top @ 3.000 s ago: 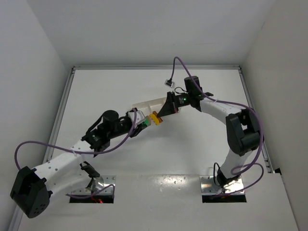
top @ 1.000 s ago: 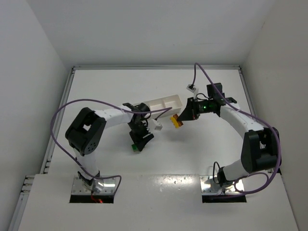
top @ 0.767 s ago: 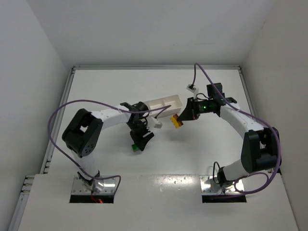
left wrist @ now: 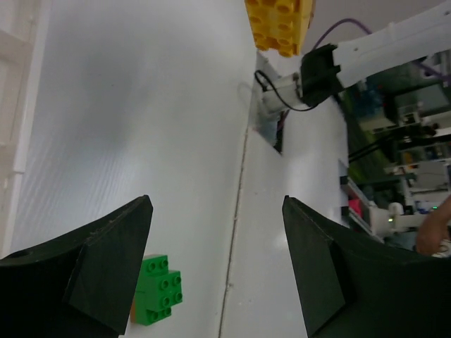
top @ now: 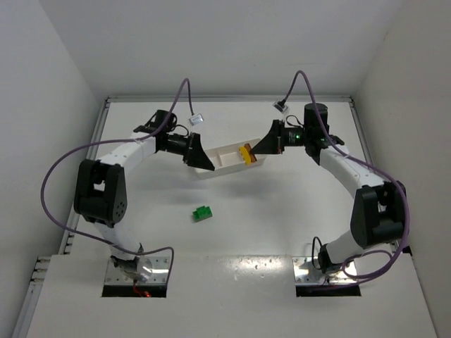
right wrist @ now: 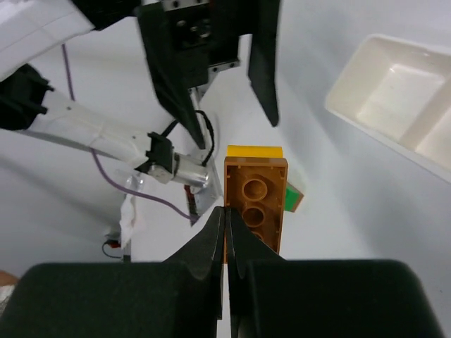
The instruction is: Sort the legos into containers by color
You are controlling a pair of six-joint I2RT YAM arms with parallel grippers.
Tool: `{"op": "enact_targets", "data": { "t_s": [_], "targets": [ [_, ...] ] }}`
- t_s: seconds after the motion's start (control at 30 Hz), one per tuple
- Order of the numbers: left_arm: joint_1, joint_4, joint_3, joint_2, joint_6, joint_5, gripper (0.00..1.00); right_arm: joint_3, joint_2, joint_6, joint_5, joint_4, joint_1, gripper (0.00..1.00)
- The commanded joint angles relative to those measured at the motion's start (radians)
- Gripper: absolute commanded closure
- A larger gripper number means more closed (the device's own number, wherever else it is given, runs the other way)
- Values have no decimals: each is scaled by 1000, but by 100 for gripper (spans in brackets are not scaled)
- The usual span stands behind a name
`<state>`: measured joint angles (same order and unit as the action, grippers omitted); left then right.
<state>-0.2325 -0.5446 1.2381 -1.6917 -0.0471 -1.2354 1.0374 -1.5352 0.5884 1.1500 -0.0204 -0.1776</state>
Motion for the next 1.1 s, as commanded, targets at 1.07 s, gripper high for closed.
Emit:
{"op": "enact_targets", "data": {
  "t_s": [1.07],
  "targets": [
    [-90,14,287,-145,29,-203,25,151,-135,129,122,-171,-160,100]
  ]
}}
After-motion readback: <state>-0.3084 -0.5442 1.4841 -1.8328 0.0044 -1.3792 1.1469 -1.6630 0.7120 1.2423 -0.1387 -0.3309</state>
